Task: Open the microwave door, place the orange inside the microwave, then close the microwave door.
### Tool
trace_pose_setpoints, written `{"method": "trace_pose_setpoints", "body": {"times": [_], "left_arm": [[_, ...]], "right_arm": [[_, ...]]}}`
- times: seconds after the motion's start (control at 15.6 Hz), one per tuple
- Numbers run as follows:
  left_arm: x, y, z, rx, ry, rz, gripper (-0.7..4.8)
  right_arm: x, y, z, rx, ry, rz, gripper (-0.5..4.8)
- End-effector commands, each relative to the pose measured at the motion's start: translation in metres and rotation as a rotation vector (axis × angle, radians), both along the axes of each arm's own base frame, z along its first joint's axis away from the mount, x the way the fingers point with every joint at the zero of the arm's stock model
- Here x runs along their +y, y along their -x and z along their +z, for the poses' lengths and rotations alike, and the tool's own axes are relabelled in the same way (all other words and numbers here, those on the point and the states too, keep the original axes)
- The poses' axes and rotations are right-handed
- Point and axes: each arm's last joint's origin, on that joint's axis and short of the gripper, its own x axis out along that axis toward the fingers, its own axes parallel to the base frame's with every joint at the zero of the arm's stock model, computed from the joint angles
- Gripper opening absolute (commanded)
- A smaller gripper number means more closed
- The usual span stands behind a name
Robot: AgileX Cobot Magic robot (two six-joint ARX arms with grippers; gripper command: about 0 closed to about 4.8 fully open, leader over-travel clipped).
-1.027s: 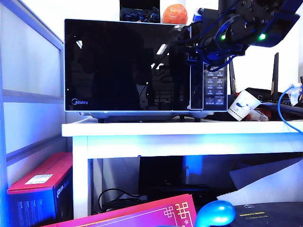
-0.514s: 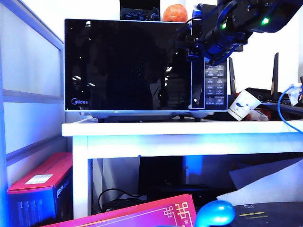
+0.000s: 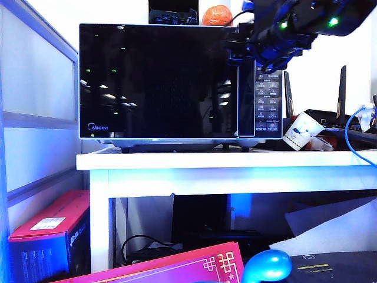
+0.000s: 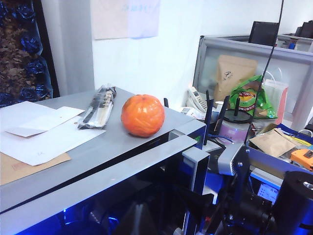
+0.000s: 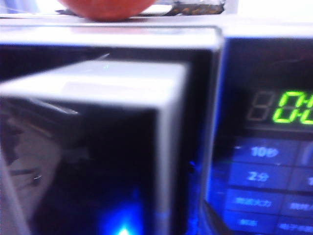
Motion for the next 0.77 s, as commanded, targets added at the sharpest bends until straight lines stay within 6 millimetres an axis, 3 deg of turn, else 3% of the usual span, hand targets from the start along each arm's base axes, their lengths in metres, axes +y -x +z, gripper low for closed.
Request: {"method": "trace_pose_setpoints", "body": {"times": [0.06, 0.39, 0.64, 0.77], "left_arm": [[-0.001, -0.001, 0.003, -0.023, 0.004, -0.001, -0.04], [-0.001, -0.004, 0.001, -0.041, -0.019, 0.045, -0.04], [-0.007, -0.023, -0.007, -0.05, -0.016, 0.046, -0.04], [-0.014, -0.044, -0.018, -0.057, -0.013, 0.073, -0.04]], "right_arm": [[-0.001, 0.005, 0.014, -0.039, -0.014, 0.002, 3.46], [-0.003, 0.017, 0.035, -0.081, -0.021, 0.065, 3.33], [-0.002, 0.024, 0.045, -0.105, -0.011, 0.19, 3.33], [-0.001, 0.026, 0.046, -0.111, -0.002, 0.265, 3.33]]}}
